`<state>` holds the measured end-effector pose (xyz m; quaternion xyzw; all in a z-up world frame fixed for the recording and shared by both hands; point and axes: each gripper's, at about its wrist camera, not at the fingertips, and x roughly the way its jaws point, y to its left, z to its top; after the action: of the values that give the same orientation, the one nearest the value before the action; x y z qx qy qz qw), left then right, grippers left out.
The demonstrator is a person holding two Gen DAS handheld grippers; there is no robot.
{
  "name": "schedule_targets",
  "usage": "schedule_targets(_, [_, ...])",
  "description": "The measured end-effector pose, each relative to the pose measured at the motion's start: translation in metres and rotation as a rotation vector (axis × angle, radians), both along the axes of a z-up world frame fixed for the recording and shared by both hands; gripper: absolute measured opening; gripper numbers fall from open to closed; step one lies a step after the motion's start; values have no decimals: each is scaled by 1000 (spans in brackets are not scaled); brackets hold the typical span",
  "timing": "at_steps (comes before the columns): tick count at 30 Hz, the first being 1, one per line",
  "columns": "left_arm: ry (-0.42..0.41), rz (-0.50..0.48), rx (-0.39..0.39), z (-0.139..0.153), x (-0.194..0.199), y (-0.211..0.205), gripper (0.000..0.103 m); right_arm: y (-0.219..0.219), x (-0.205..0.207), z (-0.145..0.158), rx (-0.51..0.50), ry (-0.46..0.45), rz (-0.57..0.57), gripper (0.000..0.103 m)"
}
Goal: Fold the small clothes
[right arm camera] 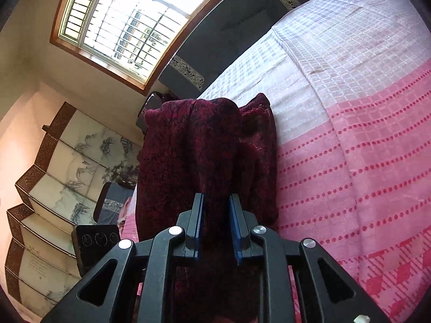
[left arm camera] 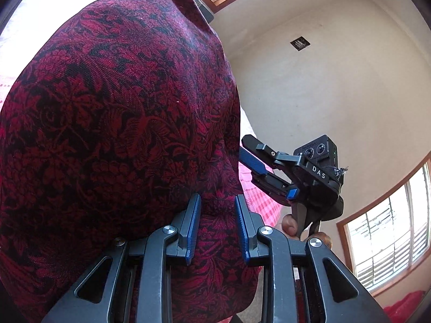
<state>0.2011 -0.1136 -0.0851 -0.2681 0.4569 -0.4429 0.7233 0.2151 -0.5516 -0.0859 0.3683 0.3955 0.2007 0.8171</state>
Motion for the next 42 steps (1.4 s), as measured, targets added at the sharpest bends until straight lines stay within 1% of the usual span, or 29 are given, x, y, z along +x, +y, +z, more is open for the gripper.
schedule_targets(1, [-3, -1, 0, 2, 1, -1, 27, -5, 2, -2, 8, -2, -3, 41])
schedule_targets(2, [-8, -2, 2, 2, 0, -1, 27, -9, 5, -3, 10, 6, -8, 44])
schedule_targets(6, [-21, -1, 9, -2, -7, 1, 27, -7, 24, -3, 5, 34, 10, 45])
schedule_targets(7, [-23, 0, 10, 3, -8, -5, 27, -4, 28, -3, 4, 40, 20, 45])
schedule_targets(10, [-31, 5, 11, 4, -11, -7, 27, 11, 39, -4, -24, 70, 56, 46])
schedule_targets(11, [-32, 6, 11, 4, -12, -7, 27, 15, 39, -3, -26, 59, 63, 46])
schedule_targets(12, [-32, 8, 9, 4, -13, -7, 27, 20, 39, 2, -48, 41, 72, 45])
schedule_targets(13, [-30, 10, 2, 5, -14, -7, 27, 26, 39, 8, -85, 22, 86, 36])
schedule_targets(14, [-28, 14, -7, 5, -14, -6, 27, 31, 40, 12, -119, 13, 99, 29])
schedule_targets(15, [-26, 19, -16, 5, -15, -5, 27, 35, 42, 14, -131, 7, 109, 20])
schedule_targets(19, [-23, 64, -75, 11, -15, 6, 27, 48, 58, 33, -159, -52, 143, 16])
schedule_targets(22, [-49, 90, -87, 23, -9, 9, 27, 51, 77, 60, -91, -135, 149, 14])
schedule_targets(24, [-57, 104, -100, 28, -3, 8, 27, 49, 90, 69, -77, -177, 131, 14])
schedule_targets(26, [-51, 107, -103, 25, 3, 4, 28, 41, 103, 61, -46, -173, 106, 14])
schedule_targets(28, [-29, 105, -64, 16, 7, -3, 28, 30, 109, 38, -3, -120, 70, 14])
schedule_targets(30, [-4, 88, -58, 6, 5, -6, 28, 19, 99, 14, 54, -80, 38, 14])
schedule_targets(32, [-19, 77, -55, 0, -2, -6, 28, 10, 87, 1, 47, -75, 17, 14])
schedule_targets(34, [-45, 62, -34, -1, -7, -9, 28, 1, 86, -12, 57, -45, 2, 14])
schedule_targets(36, [-67, 62, -7, 0, -10, -12, 28, 3, 91, -18, 57, -37, 22, 14])
schedule_targets(38, [-63, 65, -12, 0, -12, -12, 28, 6, 93, -16, 56, -46, 30, 15])
schedule_targets(39, [-57, 66, -19, 0, -13, -12, 28, 4, 92, -15, 76, -52, 26, 20])
schedule_targets(40, [-53, 67, -27, 1, -15, -11, 28, 0, 88, -13, 90, -56, 22, 21])
schedule_targets(41, [-52, 69, -32, 0, -15, -10, 28, -3, 83, -10, 85, -57, 11, 23])
schedule_targets(42, [-51, 71, -33, -1, -13, -10, 28, -5, 76, -4, 70, -61, 5, 28])
